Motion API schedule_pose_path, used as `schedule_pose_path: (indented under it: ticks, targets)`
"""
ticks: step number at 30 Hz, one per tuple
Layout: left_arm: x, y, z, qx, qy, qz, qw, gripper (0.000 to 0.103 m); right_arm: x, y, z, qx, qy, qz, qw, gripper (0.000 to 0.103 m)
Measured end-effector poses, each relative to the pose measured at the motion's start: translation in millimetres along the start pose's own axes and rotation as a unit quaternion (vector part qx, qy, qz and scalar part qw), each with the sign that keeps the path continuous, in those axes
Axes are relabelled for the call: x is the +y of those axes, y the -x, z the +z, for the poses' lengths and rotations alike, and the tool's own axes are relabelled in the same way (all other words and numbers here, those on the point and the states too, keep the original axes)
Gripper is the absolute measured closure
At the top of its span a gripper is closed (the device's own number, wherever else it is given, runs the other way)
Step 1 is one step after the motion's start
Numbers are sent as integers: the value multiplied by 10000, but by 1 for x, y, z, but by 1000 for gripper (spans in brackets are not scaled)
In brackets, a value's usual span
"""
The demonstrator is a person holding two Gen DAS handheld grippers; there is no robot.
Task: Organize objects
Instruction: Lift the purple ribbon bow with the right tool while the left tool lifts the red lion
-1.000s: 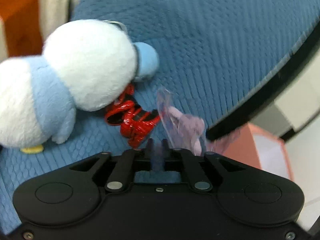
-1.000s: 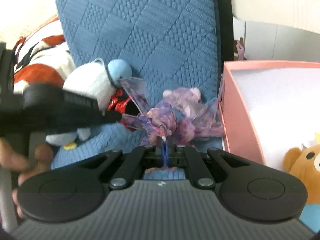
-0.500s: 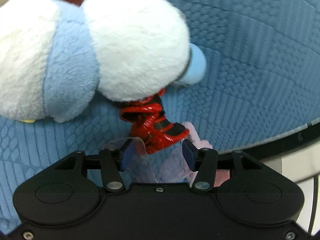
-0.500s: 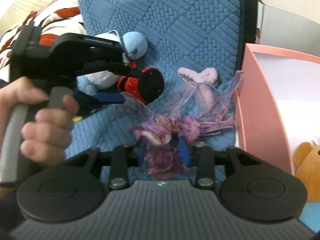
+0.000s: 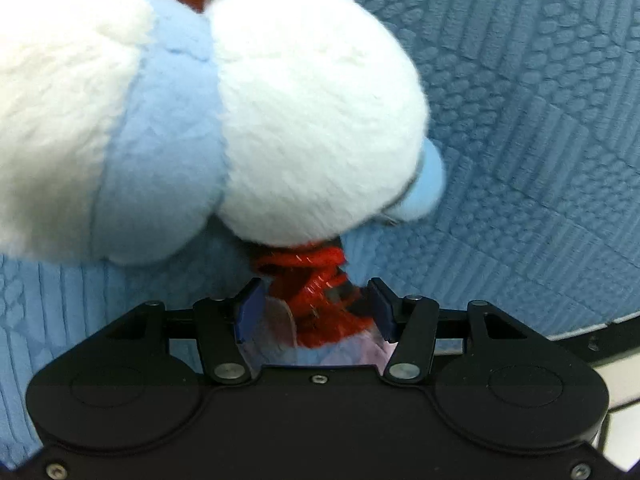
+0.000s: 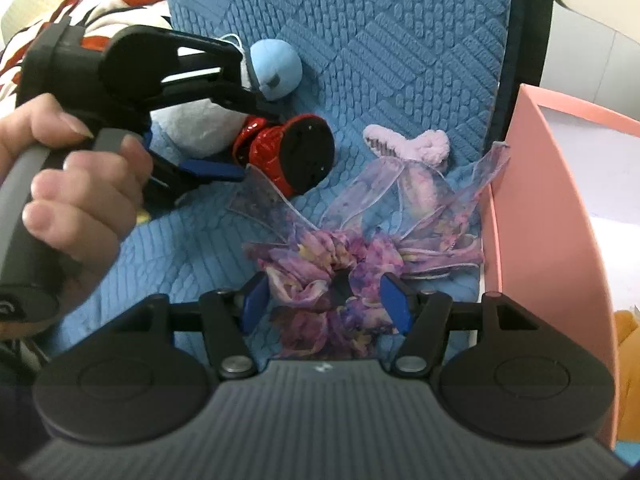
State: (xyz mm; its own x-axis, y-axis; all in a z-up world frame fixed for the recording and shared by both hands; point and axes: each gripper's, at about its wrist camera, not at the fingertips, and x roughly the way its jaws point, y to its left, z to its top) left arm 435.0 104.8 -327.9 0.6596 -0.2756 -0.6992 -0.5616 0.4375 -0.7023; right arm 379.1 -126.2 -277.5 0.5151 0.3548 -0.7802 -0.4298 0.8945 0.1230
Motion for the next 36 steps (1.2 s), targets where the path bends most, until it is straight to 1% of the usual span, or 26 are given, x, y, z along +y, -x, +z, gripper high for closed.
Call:
schedule_pose_path:
  ticks: [1,2,4,12,17,20,22,26,29,30,31,32,33,34,35,36]
  targets:
    - [2,-4,2,-35,59,114,9999,50,-1,-2,1,31,-23,3,10000,40]
    - [3,-7,3,-57,116,103,9999,49,-1,-5,0,67,-65,41,9999,40]
    - [5,-13,5,-22,203,-14,9998,49,-2,-7,0,114,-147,133,9997,40]
    - [1,-28,7,55,204,-165,9996,50,-1,-11,-3,118,-147,65,9998,40]
    - [-5,-24,2,-11,-111,-136,9998,53,-2,-17,-5,165,-138,-52,9998,40]
    - [-9,-17,-3,-50,-433,-35,9990,53,-4,-20,-6,156,-181,-98,9997,40]
    - [-13,-10,-8,-106,-735,79,9972,54,-5,-21,-7,162,-224,-79,9996,40]
    - [-18,9,-22,-275,-1315,258,9906,54,-5,-23,-6,180,-222,36,9996,41]
    - [-21,22,-31,-275,-1740,423,9835,54,-8,-23,-7,242,-444,264,9984,53]
    - [-22,27,-35,-303,-1907,521,9798,54,-8,-23,-8,241,-478,255,9982,60]
    - [-25,33,-39,-367,-2115,605,9748,54,-8,-24,-8,225,-494,208,9983,65]
    - [-26,38,-42,-423,-2267,639,9710,54,-8,-24,-9,215,-500,150,9984,68]
    - [-31,40,-38,-473,-2388,643,9678,54,-8,-25,-8,200,-498,120,9985,73]
    - [-35,44,-51,-513,-2480,629,9654,54,-8,-25,-8,172,-493,96,9986,78]
    - [-36,48,-58,-552,-2555,617,9632,54,-8,-26,-8,153,-502,85,9986,80]
    - [-46,49,-45,-593,-2626,631,9610,55,-8,-26,-8,133,-512,81,9986,86]
